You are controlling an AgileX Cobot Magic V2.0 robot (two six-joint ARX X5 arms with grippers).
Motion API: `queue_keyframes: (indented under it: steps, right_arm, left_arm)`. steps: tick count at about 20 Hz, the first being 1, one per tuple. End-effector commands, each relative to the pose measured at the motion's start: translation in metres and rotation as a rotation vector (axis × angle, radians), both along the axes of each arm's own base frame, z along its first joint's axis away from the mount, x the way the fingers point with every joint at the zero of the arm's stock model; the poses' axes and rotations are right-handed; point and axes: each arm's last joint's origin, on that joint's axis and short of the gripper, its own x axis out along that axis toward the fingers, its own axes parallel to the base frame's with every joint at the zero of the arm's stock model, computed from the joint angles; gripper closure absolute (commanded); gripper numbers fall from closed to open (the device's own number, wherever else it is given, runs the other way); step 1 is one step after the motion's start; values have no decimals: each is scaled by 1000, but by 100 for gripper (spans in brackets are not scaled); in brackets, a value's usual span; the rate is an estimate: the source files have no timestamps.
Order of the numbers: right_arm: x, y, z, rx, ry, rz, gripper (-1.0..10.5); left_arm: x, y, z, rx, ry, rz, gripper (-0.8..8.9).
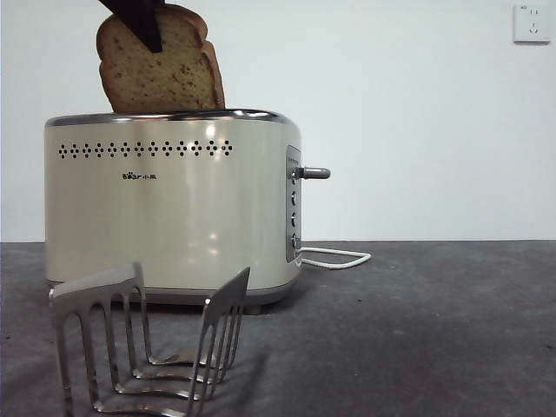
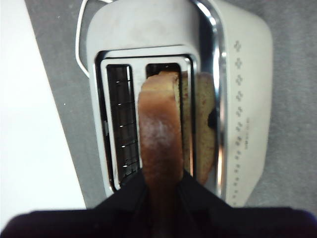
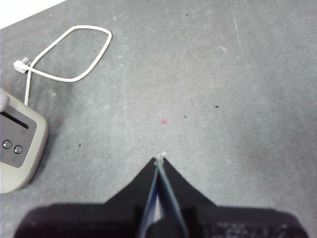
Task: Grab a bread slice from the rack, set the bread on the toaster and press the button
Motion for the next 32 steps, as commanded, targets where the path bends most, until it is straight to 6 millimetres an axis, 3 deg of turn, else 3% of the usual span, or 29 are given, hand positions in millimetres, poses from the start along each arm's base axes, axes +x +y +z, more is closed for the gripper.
queue_keyframes:
  steps: [1,9,17,25,32]
  right_arm:
    - [0,0,2,-7,-8,10,950]
    - [0,0,2,-7,-8,10,950]
    - [0,0,2,-7,-9,9,950]
    - [0,0,2,-7,-10,8,950]
    - [0,0,2,-7,-12,8,950]
  left_arm:
    - [12,0,-8,37,9,1,818]
    - [34,-2,-20,67,-12,-7,818]
    - [36,-3,-20,147,-49,-110,818]
    - [24,-6,-25,233,31,-219,819]
    - [2,7,-1,185,-29,-287,822]
